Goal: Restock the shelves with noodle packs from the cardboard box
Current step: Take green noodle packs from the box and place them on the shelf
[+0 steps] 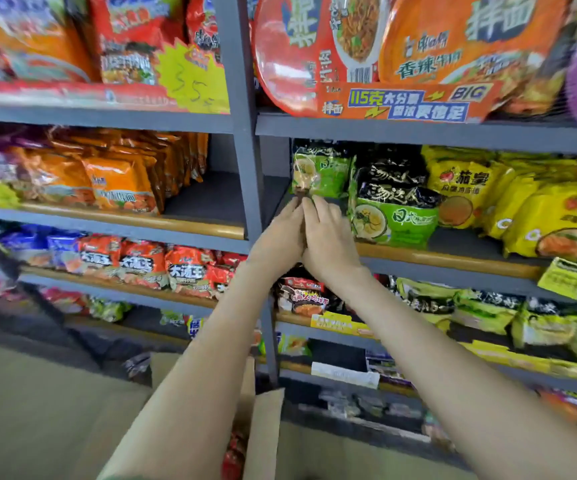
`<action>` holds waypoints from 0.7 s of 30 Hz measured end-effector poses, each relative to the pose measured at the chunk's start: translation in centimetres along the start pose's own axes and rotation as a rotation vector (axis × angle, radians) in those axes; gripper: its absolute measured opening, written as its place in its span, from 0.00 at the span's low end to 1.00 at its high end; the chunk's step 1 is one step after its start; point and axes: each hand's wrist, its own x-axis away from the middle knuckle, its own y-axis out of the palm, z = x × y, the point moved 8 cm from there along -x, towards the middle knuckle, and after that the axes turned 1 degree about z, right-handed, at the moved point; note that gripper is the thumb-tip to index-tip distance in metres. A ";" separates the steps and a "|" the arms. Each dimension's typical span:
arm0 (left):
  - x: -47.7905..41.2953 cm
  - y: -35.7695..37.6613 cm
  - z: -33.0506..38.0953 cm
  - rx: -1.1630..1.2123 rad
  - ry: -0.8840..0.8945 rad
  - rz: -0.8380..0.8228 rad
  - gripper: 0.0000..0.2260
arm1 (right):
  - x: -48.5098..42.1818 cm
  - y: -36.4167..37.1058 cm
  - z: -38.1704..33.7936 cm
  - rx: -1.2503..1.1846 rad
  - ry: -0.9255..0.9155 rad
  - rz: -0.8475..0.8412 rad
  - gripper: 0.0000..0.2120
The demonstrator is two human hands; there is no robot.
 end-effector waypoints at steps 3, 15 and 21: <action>5.8 -0.1 -0.3 0.034 0.010 0.069 0.17 | 4.6 -1.3 -2.5 -0.052 -0.049 0.109 0.21; 28.1 3.7 -19.0 -0.005 -0.621 -0.106 0.17 | 16.1 12.2 -14.1 -0.271 -0.156 -0.474 0.17; 38.3 5.6 -30.0 0.008 -0.878 -0.212 0.18 | 21.9 24.3 -19.0 -0.314 -0.101 -0.779 0.21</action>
